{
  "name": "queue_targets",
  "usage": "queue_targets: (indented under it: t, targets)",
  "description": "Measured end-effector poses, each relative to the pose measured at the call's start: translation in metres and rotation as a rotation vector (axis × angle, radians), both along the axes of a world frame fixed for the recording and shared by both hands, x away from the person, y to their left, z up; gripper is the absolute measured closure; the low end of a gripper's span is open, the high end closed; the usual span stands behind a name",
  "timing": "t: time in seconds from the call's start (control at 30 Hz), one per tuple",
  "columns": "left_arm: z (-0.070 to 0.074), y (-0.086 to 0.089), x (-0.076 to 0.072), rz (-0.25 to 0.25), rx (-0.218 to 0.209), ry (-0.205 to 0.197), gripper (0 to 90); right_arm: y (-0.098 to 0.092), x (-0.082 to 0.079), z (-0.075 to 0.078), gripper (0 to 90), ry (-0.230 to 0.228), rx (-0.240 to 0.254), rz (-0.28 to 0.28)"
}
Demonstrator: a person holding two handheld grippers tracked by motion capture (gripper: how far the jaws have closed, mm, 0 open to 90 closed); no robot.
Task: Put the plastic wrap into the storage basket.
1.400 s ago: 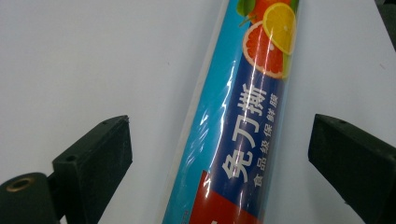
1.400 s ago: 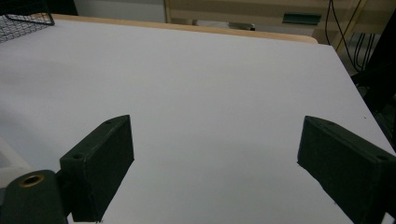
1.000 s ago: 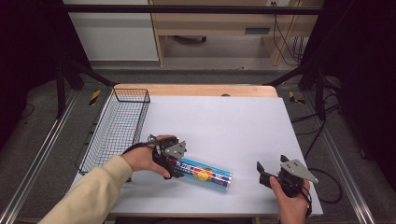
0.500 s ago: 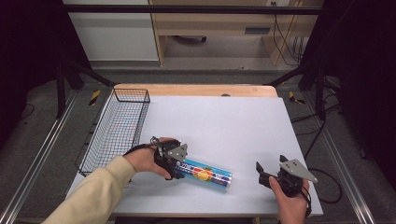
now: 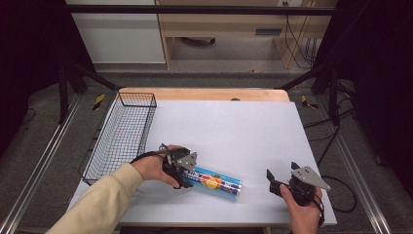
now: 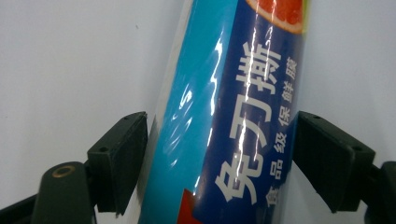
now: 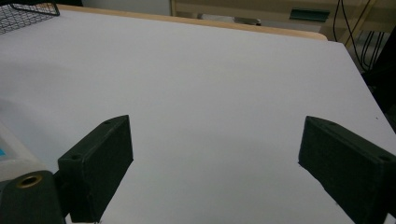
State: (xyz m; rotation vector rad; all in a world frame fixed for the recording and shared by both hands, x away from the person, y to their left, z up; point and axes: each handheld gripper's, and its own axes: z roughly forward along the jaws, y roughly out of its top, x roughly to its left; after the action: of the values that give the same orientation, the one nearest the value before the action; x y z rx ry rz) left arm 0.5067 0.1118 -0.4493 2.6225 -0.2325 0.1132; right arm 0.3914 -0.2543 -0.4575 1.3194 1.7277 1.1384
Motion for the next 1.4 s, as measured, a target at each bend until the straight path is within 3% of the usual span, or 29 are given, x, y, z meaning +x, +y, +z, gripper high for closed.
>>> queue_targets:
  t: [0.8,1.4]
  targets:
    - [-0.0014,-0.0033,0.0007,0.004,0.017,-0.009,24.9,-0.0004,-0.0001,0.0003,9.9,0.004,0.011,-0.004]
    - [-0.0012,-0.0083,0.0002,0.003,0.063,-0.019,25.9,-0.0014,-0.0004,0.0003,10.6,0.005,0.014,-0.012]
